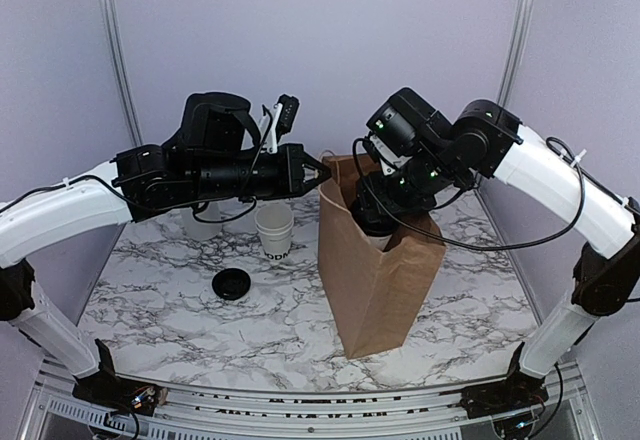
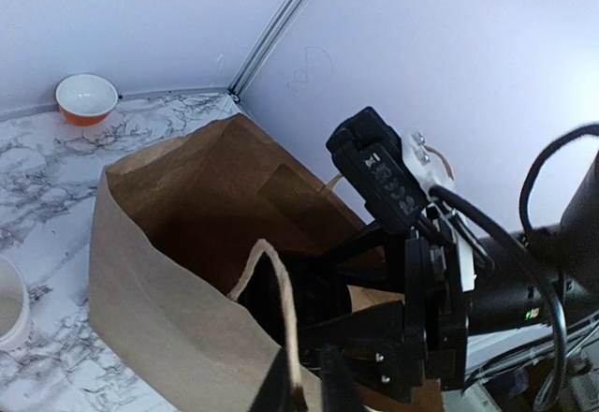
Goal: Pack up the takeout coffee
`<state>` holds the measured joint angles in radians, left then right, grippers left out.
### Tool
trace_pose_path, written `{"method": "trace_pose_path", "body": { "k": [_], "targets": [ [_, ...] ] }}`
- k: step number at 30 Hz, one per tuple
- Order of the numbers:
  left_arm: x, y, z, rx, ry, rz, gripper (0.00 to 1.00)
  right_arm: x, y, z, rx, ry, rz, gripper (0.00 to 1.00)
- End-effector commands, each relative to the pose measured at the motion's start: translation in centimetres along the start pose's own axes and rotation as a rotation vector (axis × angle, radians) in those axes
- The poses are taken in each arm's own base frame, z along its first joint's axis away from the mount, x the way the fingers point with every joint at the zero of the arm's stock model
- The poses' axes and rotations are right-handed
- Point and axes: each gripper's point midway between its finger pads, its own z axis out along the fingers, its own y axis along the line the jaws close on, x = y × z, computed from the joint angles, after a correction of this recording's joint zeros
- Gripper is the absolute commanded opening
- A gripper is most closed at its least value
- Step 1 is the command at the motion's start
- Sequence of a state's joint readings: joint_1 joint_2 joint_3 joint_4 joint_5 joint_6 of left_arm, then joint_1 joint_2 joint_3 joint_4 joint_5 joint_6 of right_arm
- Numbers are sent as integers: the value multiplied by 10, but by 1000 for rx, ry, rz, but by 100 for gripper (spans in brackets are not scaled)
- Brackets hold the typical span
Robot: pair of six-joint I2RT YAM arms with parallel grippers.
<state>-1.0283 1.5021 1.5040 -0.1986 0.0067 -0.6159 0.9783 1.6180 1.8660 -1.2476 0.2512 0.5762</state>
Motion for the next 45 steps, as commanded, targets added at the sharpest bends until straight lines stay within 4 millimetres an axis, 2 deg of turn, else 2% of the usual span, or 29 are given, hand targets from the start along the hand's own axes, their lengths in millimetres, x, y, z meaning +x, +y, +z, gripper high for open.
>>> {"method": "trace_pose_path", "body": {
  "k": [1, 12, 21, 27, 31, 45],
  "targets": [
    [-11, -7, -16, 19, -28, 9, 0, -5, 3, -4, 0, -24, 9, 59],
    [13, -18, -21, 54, 15, 16, 0, -19, 17, 1, -6, -38, -10, 59],
    [16, -21, -24, 62, 8, 9, 0, -23, 21, 12, 3, -37, -12, 59],
    [10, -13, -36, 27, -37, 4, 0, -9, 12, 28, 7, 6, 3, 59],
    [2, -8, -47, 3, -79, 7, 0, 1, 7, 30, -10, 19, 21, 59],
    [8, -5, -42, -2, -66, 10, 0, 42, -7, 41, 18, 135, 11, 59]
  ]
}}
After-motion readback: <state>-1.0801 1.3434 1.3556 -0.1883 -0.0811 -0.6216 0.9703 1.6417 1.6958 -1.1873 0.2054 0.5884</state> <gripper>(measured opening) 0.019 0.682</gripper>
